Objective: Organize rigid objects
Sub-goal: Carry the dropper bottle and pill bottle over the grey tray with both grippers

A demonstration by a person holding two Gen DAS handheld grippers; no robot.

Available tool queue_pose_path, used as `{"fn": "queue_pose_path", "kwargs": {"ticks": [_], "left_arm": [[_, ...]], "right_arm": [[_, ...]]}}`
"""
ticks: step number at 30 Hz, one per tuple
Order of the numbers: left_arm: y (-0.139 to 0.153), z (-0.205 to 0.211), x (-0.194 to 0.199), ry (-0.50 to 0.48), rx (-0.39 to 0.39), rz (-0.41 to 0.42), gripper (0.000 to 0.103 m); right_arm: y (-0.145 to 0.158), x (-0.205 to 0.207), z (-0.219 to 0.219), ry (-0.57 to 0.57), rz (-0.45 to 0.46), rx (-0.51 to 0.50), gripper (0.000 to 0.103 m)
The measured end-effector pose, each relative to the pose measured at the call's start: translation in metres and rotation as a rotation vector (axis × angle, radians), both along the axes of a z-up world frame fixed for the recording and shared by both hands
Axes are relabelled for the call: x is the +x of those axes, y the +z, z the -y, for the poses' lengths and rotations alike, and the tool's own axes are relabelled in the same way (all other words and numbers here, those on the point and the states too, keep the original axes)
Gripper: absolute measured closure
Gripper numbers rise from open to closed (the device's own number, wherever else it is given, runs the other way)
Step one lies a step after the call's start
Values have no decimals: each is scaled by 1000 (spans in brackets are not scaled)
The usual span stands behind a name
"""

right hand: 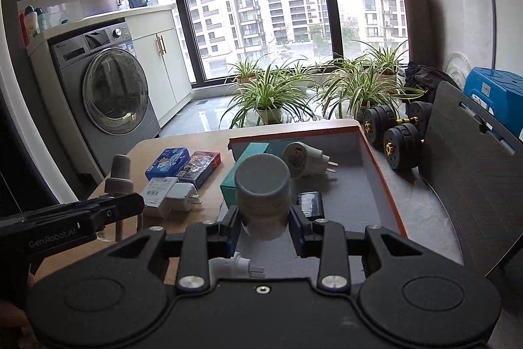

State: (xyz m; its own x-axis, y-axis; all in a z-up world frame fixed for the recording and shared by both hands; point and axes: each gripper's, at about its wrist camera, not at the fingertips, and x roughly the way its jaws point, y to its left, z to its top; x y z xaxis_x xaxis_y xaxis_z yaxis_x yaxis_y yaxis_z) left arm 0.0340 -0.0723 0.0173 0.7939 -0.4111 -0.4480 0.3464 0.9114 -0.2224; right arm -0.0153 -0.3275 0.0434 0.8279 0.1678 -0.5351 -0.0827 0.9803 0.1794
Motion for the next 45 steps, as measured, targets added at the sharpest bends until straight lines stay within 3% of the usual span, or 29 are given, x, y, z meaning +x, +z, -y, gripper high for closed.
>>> {"fn": "queue_pose_path", "kwargs": {"ticks": [17,45], "left_arm": [[1,53,-12,-65,28,9,72],[-8,98,-7,-61,89,-14,72]], "right_arm": [[-12,-18,56,-100,1,25,63],[-15,-2,72,-122,19,53,63]]}}
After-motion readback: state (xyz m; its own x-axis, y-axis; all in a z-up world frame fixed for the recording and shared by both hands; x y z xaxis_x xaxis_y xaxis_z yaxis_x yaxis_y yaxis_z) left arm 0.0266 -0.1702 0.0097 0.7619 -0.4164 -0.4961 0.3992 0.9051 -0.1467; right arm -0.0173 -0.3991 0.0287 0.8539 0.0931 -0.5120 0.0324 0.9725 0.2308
